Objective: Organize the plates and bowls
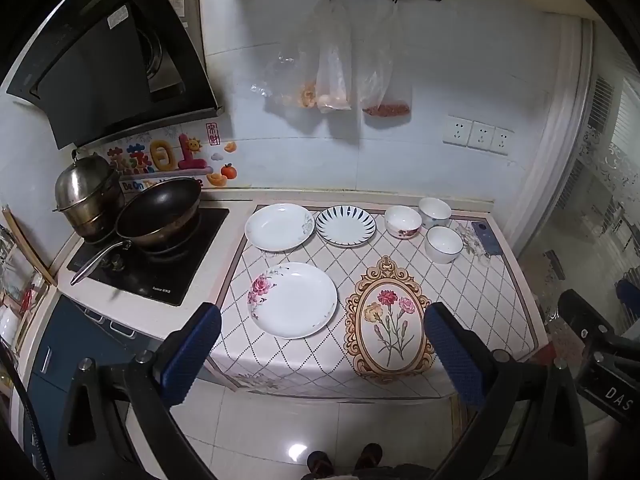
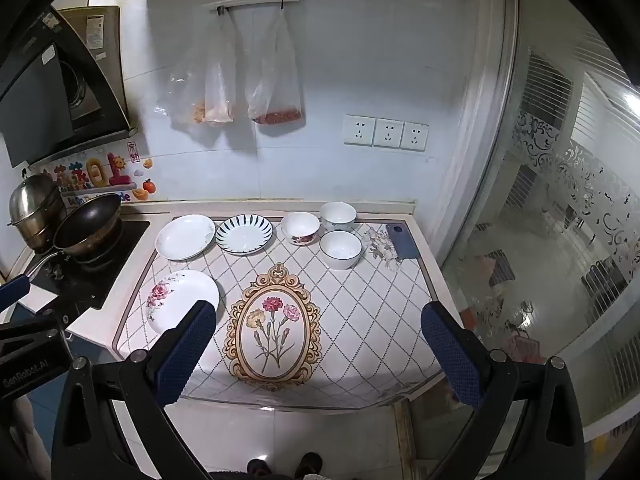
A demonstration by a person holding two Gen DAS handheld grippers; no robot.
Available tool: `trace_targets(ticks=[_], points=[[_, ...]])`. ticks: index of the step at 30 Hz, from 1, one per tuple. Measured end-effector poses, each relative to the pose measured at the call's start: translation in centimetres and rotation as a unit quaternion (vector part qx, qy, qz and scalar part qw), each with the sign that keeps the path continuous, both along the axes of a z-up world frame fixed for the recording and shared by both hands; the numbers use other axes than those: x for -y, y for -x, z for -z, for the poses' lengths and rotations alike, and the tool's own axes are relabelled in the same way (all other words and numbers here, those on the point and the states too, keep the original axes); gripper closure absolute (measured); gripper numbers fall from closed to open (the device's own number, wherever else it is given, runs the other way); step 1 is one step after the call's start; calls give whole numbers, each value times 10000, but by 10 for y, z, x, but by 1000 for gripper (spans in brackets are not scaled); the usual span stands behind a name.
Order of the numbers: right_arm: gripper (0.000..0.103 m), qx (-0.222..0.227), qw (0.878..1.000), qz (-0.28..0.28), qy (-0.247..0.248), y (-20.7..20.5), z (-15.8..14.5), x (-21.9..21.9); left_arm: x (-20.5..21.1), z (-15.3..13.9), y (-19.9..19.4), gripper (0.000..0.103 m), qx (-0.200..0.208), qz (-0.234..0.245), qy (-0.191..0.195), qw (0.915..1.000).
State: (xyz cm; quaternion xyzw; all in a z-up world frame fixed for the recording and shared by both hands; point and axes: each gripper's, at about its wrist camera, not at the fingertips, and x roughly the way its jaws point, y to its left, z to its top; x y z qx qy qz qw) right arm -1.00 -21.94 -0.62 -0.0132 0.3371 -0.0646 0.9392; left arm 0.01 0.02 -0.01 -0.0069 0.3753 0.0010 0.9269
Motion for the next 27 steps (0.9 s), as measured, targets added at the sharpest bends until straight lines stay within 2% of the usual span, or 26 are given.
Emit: trace_targets(ticks=[4,27], points=[[0,39,9999,-29,129,0,-1,-5,-7,-6,-2,0,4,12,21,10000],[0,-39,9993,-254,-253,-7,6,4,4,-13,3,0,135,-3,-60,9999]])
